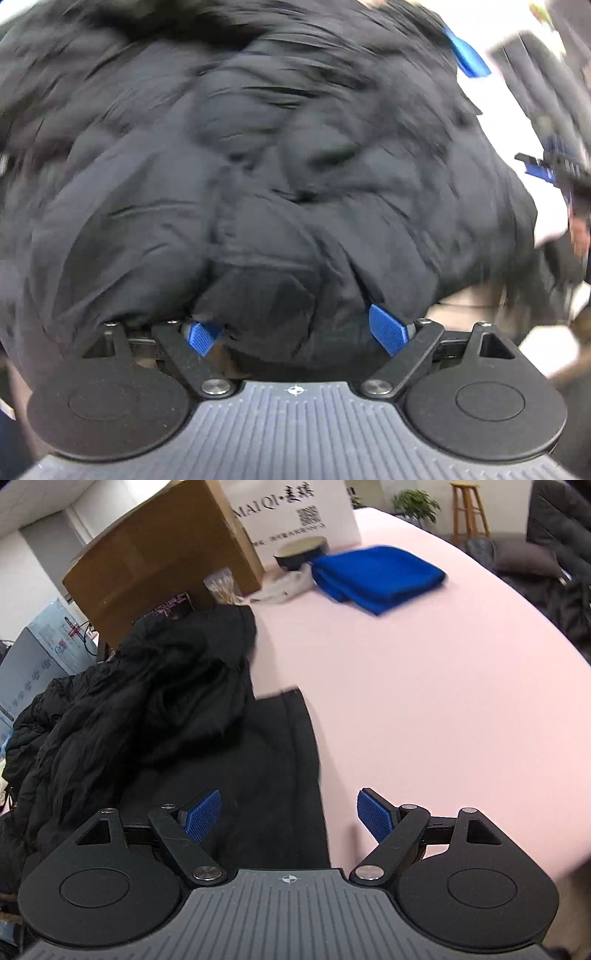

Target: Fold clothes

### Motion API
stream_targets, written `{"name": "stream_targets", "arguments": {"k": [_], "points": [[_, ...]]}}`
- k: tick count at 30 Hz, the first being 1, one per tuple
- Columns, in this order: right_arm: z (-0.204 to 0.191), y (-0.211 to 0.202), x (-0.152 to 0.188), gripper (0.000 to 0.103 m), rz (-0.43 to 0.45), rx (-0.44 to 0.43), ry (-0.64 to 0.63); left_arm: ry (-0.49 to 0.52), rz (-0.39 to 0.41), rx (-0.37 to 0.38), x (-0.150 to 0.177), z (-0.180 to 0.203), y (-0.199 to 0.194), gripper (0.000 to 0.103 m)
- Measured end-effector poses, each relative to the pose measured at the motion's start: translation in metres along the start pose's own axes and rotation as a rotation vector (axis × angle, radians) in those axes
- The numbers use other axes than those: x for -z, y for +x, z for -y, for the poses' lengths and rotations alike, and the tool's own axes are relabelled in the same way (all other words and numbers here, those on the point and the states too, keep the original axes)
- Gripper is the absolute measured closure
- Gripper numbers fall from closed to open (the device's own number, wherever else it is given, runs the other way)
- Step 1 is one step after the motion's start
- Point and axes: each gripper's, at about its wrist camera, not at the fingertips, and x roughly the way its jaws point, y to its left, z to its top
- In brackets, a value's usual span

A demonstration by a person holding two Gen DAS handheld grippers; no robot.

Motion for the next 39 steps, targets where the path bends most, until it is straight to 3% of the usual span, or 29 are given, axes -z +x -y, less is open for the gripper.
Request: {"name": "stream_targets", "arguments": {"k": [2,3,6,8,10,12,15,18,20,21,24,25,26,29,35,36,37,39], "points": [[0.011,-0.014,0.022,0.023,0.011,0.018,0.063,0.083,-0.024,-0.022,-0.004,0.008,-0.01,0.019],[0.015,-0.018,0.029,0.023,0.015,0.027,0.082,0.177,-0.019,-0.024,-0.008,0.019,-0.021,0.019],[0.024,-0.027,0.05,0.023,0.004,0.03,0.152,0.254,0.091,0.084,-0.028,0.031,-0.038,0.018],[0.027,-0.028,0.061,0.023,-0.009,0.012,0.197,0.194,0.152,0.166,-0.05,0.025,-0.024,0.018],[0.03,-0.029,0.074,0.023,-0.03,-0.027,0.252,0.173,0.163,0.149,-0.061,0.026,-0.006,0.018],[0.03,-0.017,0.086,0.023,-0.096,-0.121,0.311,0.17,0.147,0.078,-0.077,0.028,0.031,0.018],[0.02,-0.004,0.092,0.023,-0.13,-0.184,0.316,0.117,0.11,0.004,-0.091,0.022,0.067,0.018],[0.015,0.007,0.097,0.027,-0.146,-0.261,0.351,0.177,0.11,-0.062,-0.091,0.03,0.081,0.016],[0.015,0.016,0.099,0.037,-0.154,-0.313,0.391,0.225,0.118,-0.1,-0.089,0.037,0.089,0.013],[0.014,0.018,0.097,0.049,-0.155,-0.32,0.398,0.23,0.128,-0.114,-0.088,0.04,0.093,0.012],[0.01,0.015,0.09,0.064,-0.165,-0.314,0.379,0.227,0.153,-0.123,-0.084,0.042,0.096,0.01],[0.008,0.01,0.086,0.085,-0.163,-0.351,0.364,0.226,0.155,-0.124,-0.084,0.042,0.096,0.01],[0.005,0.004,0.082,0.093,-0.146,-0.406,0.352,0.225,0.163,-0.124,-0.083,0.042,0.096,0.01],[0.0,-0.005,0.067,0.093,-0.118,-0.488,0.31,0.203,0.198,-0.124,-0.083,0.042,0.09,0.01],[-0.027,0.002,0.008,0.093,-0.078,-0.619,0.196,-0.014,0.469,-0.005,-0.057,0.021,0.014,0.01],[-0.034,0.005,-0.006,0.093,-0.072,-0.629,0.167,-0.079,0.539,-0.012,-0.043,0.012,-0.005,0.01],[-0.039,0.009,-0.015,0.093,-0.069,-0.635,0.152,-0.093,0.555,-0.02,-0.04,0.011,-0.008,0.01],[-0.049,0.016,-0.03,0.093,-0.068,-0.64,0.134,-0.166,0.645,-0.152,-0.007,0.002,-0.032,0.01]]}}
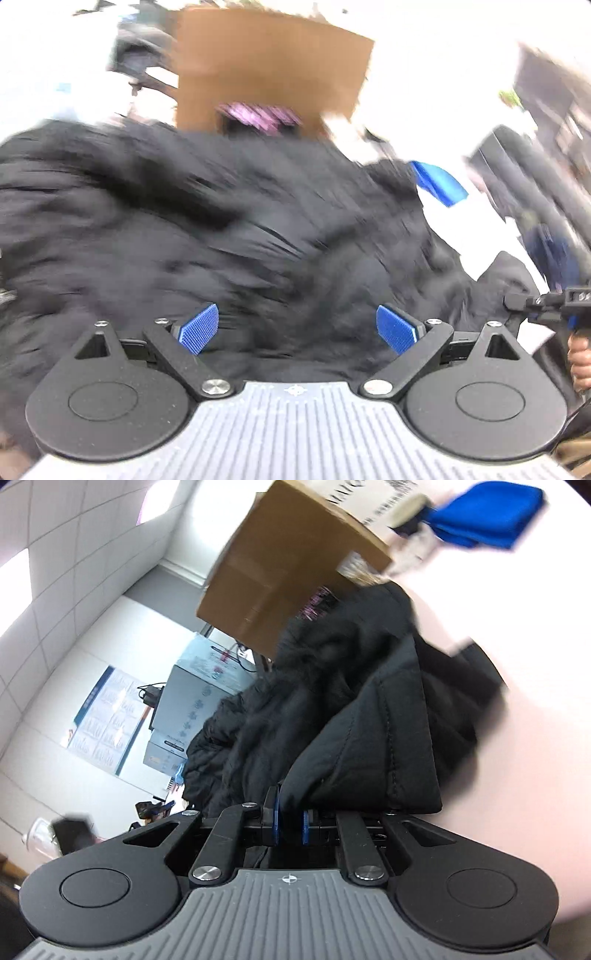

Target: Fold clothes

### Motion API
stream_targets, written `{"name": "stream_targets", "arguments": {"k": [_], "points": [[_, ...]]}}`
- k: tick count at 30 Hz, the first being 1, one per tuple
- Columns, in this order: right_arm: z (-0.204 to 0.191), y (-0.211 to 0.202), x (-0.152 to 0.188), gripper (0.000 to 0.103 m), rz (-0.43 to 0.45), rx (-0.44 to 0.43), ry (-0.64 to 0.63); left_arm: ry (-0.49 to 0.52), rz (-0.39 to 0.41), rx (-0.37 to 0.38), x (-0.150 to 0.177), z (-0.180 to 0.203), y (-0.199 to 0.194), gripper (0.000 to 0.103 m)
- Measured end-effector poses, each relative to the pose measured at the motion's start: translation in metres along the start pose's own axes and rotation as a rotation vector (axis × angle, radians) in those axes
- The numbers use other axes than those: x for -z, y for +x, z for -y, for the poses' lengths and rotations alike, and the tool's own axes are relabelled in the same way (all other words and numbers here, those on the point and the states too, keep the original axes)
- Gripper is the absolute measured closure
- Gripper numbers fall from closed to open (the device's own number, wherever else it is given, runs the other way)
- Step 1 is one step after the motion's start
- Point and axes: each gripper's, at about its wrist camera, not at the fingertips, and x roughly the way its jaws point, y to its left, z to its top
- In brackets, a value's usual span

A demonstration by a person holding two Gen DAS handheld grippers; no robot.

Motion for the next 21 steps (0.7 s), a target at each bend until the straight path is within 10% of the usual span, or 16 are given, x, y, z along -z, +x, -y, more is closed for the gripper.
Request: {"name": "stream_targets", "arguments": {"k": [6,9,21], "points": [[-0.017,0.046,-0.039,0.093,-0.017,-0.015,-0.071,0.166,-0.009,-0.347,0.073,-0.008,-0.046,0.01],[-0.022,0.064,-0.061,0.093,0.013,-0.004,-0.087,0.26,-0.066,-0.391,0.104,0.002,-0.044,0.01],[-0.037,0.108,-0.097,0.093,0.066,0.057,-0.098,0.64,-0.094,-0.09,0.137,0.063,0.001,0.011]]}}
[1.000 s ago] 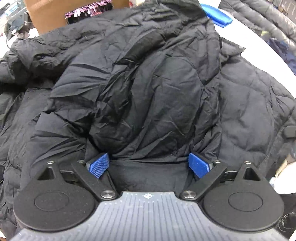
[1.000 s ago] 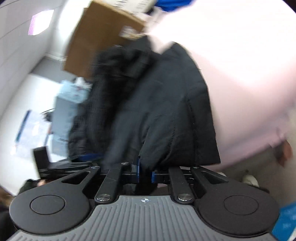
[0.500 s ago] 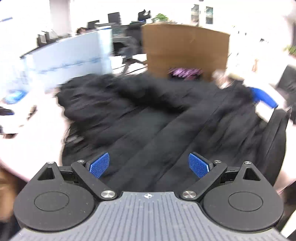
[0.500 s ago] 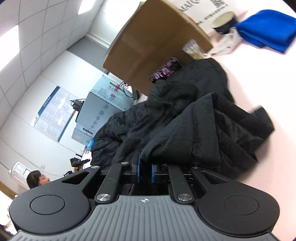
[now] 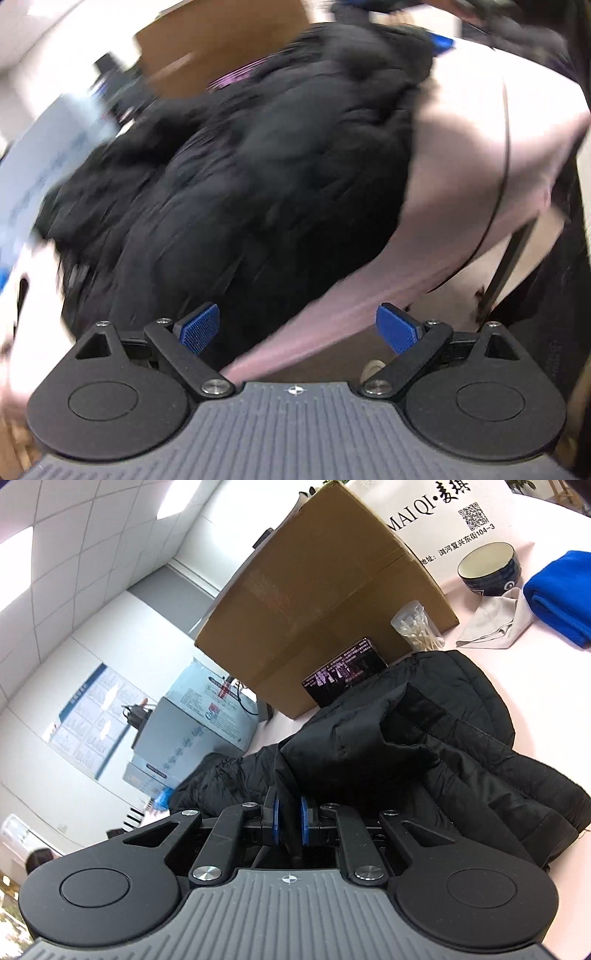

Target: Fold clothes

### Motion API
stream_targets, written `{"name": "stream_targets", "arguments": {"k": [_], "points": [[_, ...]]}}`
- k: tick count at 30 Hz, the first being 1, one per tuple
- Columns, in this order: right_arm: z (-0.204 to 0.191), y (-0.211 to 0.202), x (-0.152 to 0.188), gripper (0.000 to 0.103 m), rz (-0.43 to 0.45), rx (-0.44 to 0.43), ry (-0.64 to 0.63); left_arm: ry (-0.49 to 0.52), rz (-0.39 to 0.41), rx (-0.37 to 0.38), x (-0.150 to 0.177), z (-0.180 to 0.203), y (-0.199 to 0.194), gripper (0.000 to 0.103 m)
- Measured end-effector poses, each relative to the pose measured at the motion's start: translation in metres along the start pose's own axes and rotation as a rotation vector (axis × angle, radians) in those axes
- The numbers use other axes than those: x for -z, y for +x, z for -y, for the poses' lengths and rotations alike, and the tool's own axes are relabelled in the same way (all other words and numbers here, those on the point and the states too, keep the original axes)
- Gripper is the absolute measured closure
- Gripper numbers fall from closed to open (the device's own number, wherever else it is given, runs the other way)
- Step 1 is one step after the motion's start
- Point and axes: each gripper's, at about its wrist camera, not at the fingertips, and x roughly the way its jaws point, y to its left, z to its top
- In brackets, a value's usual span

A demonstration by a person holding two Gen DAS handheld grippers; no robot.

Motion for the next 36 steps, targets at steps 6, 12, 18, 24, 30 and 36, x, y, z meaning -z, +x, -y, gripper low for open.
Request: {"name": "stream_targets", "arguments": {"k": [6,12,18,24,30,36], "points": [[0.003,-0.004,-0.005,0.093,0.042,0.039,0.024,-0.131,0.101,0.057,-0.027,-0.029,0.029,0.012],[0.011,-0.001,-0.016,0.093,0.09,0.042,0.073,-0.23,0.094,0.081,-0.044,-0.06,0.057,0.009],[0.021,0.025,-0.031,0.093,0.092,0.103,0.084,-0.353,0.139,0.062,-0.052,-0.08,0.045,0.009],[0.036,0.062,-0.042,0.093,0.045,0.168,0.087,-0.251,0.149,-0.124,-0.028,-0.037,0.003,0.008],[0.036,0.086,-0.049,0.093,0.015,0.179,0.064,-0.023,0.089,-0.29,-0.007,-0.001,0.017,0.008],[0.029,0.06,-0.044,0.093,0.029,0.175,0.043,0.012,0.074,-0.415,-0.014,-0.009,0.048,0.067]]}}
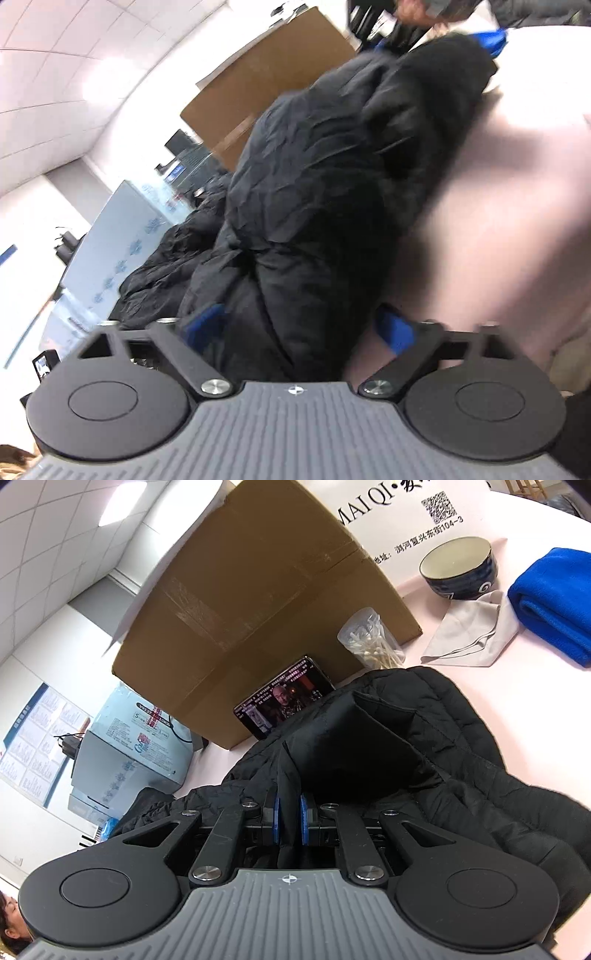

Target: Fold clothes

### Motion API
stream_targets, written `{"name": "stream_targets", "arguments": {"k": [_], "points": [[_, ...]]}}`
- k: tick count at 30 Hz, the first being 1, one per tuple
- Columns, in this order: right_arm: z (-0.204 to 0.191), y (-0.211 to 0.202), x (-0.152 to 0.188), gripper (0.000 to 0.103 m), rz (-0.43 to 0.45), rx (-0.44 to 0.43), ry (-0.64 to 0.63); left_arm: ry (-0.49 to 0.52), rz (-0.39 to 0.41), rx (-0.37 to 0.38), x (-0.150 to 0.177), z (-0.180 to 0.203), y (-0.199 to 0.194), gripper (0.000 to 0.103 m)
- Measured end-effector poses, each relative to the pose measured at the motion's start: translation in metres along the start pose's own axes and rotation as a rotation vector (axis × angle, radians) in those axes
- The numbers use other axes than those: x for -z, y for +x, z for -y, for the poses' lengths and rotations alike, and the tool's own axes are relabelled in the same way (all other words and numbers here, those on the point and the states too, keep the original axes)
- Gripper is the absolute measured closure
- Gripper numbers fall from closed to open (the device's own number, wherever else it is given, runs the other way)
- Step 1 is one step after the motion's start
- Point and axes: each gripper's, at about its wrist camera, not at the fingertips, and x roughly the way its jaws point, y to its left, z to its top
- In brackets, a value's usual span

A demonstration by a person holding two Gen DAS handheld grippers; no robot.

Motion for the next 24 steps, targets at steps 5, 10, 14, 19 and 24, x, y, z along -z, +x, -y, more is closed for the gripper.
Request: {"name": "stream_targets", "arguments": {"k": [5,10,14,19,24], "points": [[-0.001,-0.067,0.022,0.093,0.061,0.041,-0.046,-0.121,0.012,-0.015,-0.007,-0.055,-0.024,0.091],[-0.019,-0.122,0.031,0.095,0.187,0.052,-0.06,-0.125,0.098,-0.008,-0.044,-0.112,-0.039,0.092],[-0.056,-0.116,-0.004,0.095,0.325,-0.02,-0.138,-0.112,0.17,-0.027,-0.075,-0.155,-0.012,0.092],[-0.09,-0.062,-0.053,0.095,0.386,-0.011,-0.17,-0.107,0.171,0.099,-0.115,-0.228,0.05,0.092],[-0.087,0.019,-0.081,0.093,0.29,0.111,-0.141,-0.281,-0.028,0.441,-0.135,-0.306,0.177,0.07]]}}
